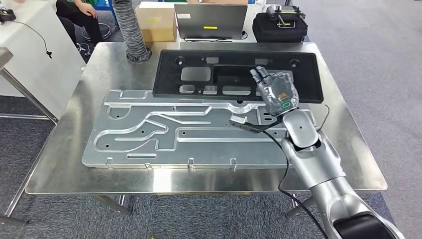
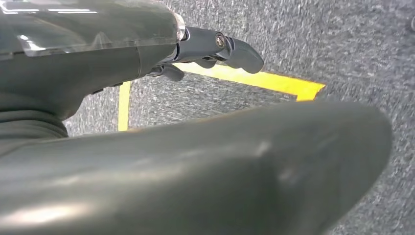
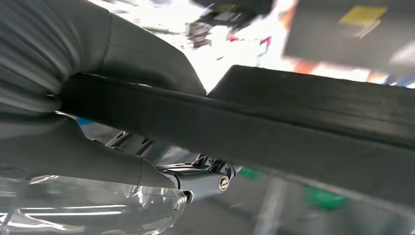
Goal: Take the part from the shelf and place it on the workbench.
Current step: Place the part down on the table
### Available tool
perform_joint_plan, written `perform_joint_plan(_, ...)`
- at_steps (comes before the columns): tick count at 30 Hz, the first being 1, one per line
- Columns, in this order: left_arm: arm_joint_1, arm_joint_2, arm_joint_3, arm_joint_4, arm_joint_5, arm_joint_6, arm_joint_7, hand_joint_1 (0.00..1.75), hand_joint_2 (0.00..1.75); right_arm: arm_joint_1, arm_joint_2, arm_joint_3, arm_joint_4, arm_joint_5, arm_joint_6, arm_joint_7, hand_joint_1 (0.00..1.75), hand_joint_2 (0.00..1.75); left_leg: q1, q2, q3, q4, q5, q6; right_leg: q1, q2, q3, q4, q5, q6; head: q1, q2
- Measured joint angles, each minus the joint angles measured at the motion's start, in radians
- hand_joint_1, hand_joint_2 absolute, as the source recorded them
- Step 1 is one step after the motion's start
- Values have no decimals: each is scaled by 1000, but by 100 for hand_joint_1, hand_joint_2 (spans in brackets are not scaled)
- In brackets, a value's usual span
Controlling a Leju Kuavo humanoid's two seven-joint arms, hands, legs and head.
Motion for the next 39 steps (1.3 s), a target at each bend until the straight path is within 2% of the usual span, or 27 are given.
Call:
perform_joint_plan(1, 1, 0, 0, 0, 2, -1, -1, 0, 0, -16, 7, 23, 42, -8, 2, -21, 175, 175, 0, -2, 2, 2, -3, -1, -1, 0, 9, -28, 27, 0, 0, 0)
perform_joint_plan(3, 2, 0, 0, 0, 5, -2, -5, 0, 0, -51, 26, 62, 130, -41, 5, -72, 175, 175, -1, -5, 3, 10, -11, -8, -1, 0, 62, -154, 97, -5, 0, 0)
perform_joint_plan(5, 1, 0, 2, 0, 8, -3, -13, 0, 0, -83, 45, 93, 222, -102, 3, -135, 175, 175, -3, -7, -2, 19, -17, -17, 2, 1, 98, -245, 125, -13, 0, 0)
perform_joint_plan(8, 3, 0, 4, 0, 9, -2, -23, 0, 0, -104, 66, 125, 334, -171, -11, -201, 175, 175, -2, -10, -5, 17, -19, -31, 7, 1, 104, -263, 120, -29, 0, 0)
perform_joint_plan(10, 5, 0, 5, 0, 9, -1, -25, 0, 0, -115, 75, 138, 386, -186, -18, -217, 175, 175, 0, -6, -18, 50, -42, -41, 4, -1, 112, -271, 121, -41, 0, 0)
perform_joint_plan(11, 6, 1, 6, 0, 9, 0, -25, 0, 0, -122, 79, 142, 408, -196, -18, -225, 175, 175, 1, -4, -38, 94, -65, -45, 3, -2, 115, -274, 121, -46, 0, 0)
perform_joint_plan(13, 6, 2, 6, 0, 8, 1, -26, 0, 0, -133, 86, 146, 452, -230, -15, -248, 175, 175, 2, 0, -101, 223, -118, -50, 5, -2, 119, -274, 119, -53, 0, 0)
perform_joint_plan(14, 7, 3, 6, 0, 7, 1, -27, 0, 0, -134, 89, 146, 473, -251, -11, -265, 175, 175, 2, 0, -128, 273, -129, -51, 6, -2, 121, -274, 117, -54, 0, 0)
perform_joint_plan(15, 8, 3, 6, 0, 5, 2, -29, 0, 0, -133, 90, 147, 492, -270, -8, -281, 175, 175, 2, 1, -140, 292, -124, -50, 6, -2, 124, -274, 115, -55, 0, 0)
perform_joint_plan(16, 9, 4, 6, 0, 3, 2, -32, 0, 0, -132, 91, 147, 510, -286, -5, -296, 175, 175, 2, 1, -135, 272, -100, -49, 7, -2, 127, -274, 114, -55, 0, 0)
perform_joint_plan(18, 10, 6, 6, 0, -2, 1, -39, 0, 0, -129, 91, 149, 542, -306, -4, -312, 175, 175, 1, 1, -79, 143, -28, -41, 9, -1, 133, -274, 110, -51, 0, 0)
perform_joint_plan(19, 10, 8, 6, 0, -4, 1, -43, 0, 0, -128, 92, 150, 556, -311, -4, -314, 175, 175, -1, 1, -48, 79, -6, -36, 11, 0, 134, -274, 108, -48, 0, 0)
perform_joint_plan(20, 9, 9, 6, 0, -6, 0, -45, 0, 0, -127, 92, 150, 569, -316, -4, -313, 175, 175, -3, 1, -28, 37, 6, -31, 12, 0, 134, -274, 108, -43, 0, 0)
perform_joint_plan(21, 9, 10, 6, 0, -7, 0, -47, 0, 0, -125, 92, 150, 580, -320, -4, -313, 175, 175, -6, 1, -20, 18, 5, -28, 12, 0, 133, -274, 108, -38, 0, 0)
perform_joint_plan(23, 11, 12, 6, 0, -9, 0, -51, 0, 0, -122, 92, 150, 598, -326, 0, -310, 175, 175, -6, 2, -17, 11, 5, -20, 12, 0, 133, -277, 109, -27, 0, 0)
perform_joint_plan(25, 11, 13, 6, 0, -9, 1, -56, 0, 0, -122, 92, 150, 611, -330, 5, -307, 175, 175, -2, 3, -10, 1, 10, -9, 12, 0, 125, -252, 90, -16, 0, 0)
perform_joint_plan(26, 10, 13, 6, 0, -10, 1, -58, 0, 44, -122, 92, 149, 617, -331, 8, -305, 131, 131, 1, 4, -7, -4, 13, -4, 11, 0, 107, -211, 65, -12, 0, 0)
perform_joint_plan(28, 9, 13, 6, 0, -12, 1, -60, 0, 131, -118, 92, 149, 630, -332, 12, -303, 44, 44, 0, 5, -6, -5, 12, 1, 8, 0, 44, -80, 3, -7, 0, 0)
perform_joint_plan(29, 9, 13, 6, 0, -14, 1, -60, 0, 175, -115, 92, 149, 635, -333, 12, -303, 0, 0, 0, 5, -6, -4, 12, 1, 7, 0, 15, -22, -15, -4, 0, 0)
perform_joint_plan(30, 9, 13, 6, 0, -15, 1, -60, 0, 175, -113, 92, 149, 639, -336, 13, -303, 0, 0, 0, 5, -6, -3, 11, 2, 5, 0, 1, 3, -15, -3, 0, 0)
perform_joint_plan(31, 9, 13, 6, 0, -16, 2, -59, 0, 175, -113, 92, 148, 642, -340, 14, -304, 0, 0, 0, 5, -5, 0, 10, 1, 3, 0, 8, -13, 5, -2, 0, 0)
perform_joint_plan(32, 9, 13, 6, 0, -18, 2, -58, 0, 175, -116, 92, 147, 643, -344, 14, -304, 0, 0, 0, 5, -5, 3, 8, -1, 1, -1, 34, -67, 39, -2, 0, 0)
perform_joint_plan(34, 9, 13, 5, 0, -23, 2, -57, 0, 87, -123, 92, 145, 645, -350, 16, -304, 0, 0, -1, 4, -5, 11, 3, -7, 0, -2, 103, -207, 95, -7, 0, 0)
perform_joint_plan(35, 9, 14, 5, 0, -25, 2, -58, 0, 44, -126, 93, 145, 646, -352, 15, -304, 0, 0, -2, 3, -6, 13, 1, -12, 2, -2, 124, -250, 107, -11, 0, 0)
perform_joint_plan(36, 9, 14, 5, 0, -26, 2, -59, 0, 0, -128, 94, 144, 646, -356, 15, -306, 0, 0, -3, 3, -6, 14, 0, -17, 5, -1, 133, -270, 109, -15, 0, 0)
perform_joint_plan(39, 9, 14, 5, 0, -26, 3, -65, 0, 0, -129, 98, 135, 646, -389, 13, -329, 0, 0, -2, 2, -3, 13, -2, -33, 6, 1, 136, -278, 115, -32, 0, 0)
